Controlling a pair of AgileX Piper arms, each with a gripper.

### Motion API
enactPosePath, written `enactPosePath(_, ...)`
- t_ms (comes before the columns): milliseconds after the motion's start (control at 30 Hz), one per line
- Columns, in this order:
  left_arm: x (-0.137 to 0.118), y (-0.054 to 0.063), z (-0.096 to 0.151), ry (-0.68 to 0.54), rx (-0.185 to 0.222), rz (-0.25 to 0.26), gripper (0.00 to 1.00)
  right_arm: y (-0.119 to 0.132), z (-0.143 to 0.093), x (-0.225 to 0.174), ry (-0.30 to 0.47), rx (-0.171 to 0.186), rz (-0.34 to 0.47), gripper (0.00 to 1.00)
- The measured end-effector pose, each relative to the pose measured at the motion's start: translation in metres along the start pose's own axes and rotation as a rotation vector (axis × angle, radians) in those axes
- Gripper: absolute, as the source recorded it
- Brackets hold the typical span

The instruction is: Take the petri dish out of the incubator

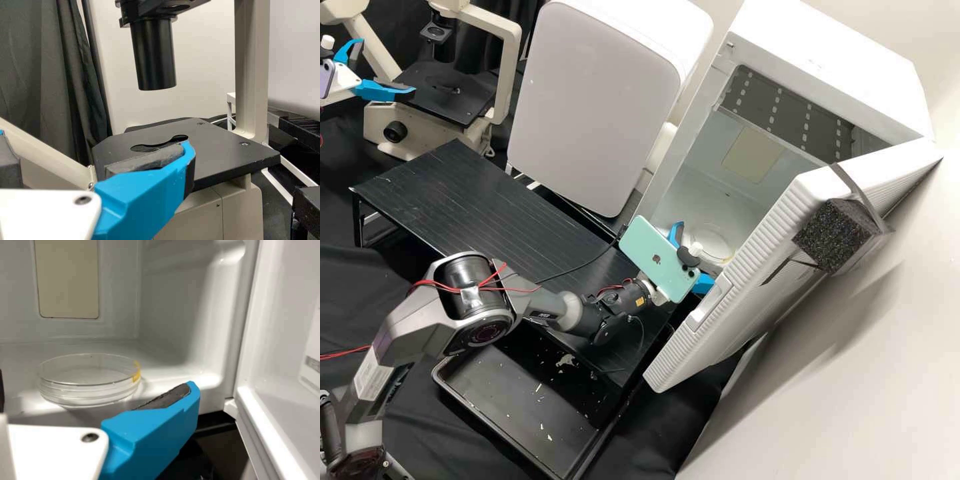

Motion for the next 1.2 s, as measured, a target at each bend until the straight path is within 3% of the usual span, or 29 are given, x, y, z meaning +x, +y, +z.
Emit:
enactPosePath(700,0.000,0.000,0.000,0.000,0.000,0.000,1.00,0.006,0.003,0.014,-0.009,-0.010,-0.034,1.00)
enactPosePath(733,0.000,0.000,0.000,0.000,0.000,0.000,1.00,0.005,0.003,0.015,-0.006,-0.011,-0.039,0.00)
enactPosePath(1100,0.000,0.000,0.000,0.000,0.000,0.000,1.00,0.003,0.004,0.017,0.004,-0.018,-0.056,0.00)
enactPosePath(1200,0.000,0.000,0.000,0.000,0.000,0.000,1.00,0.002,0.005,0.017,0.001,-0.005,-0.060,0.00)
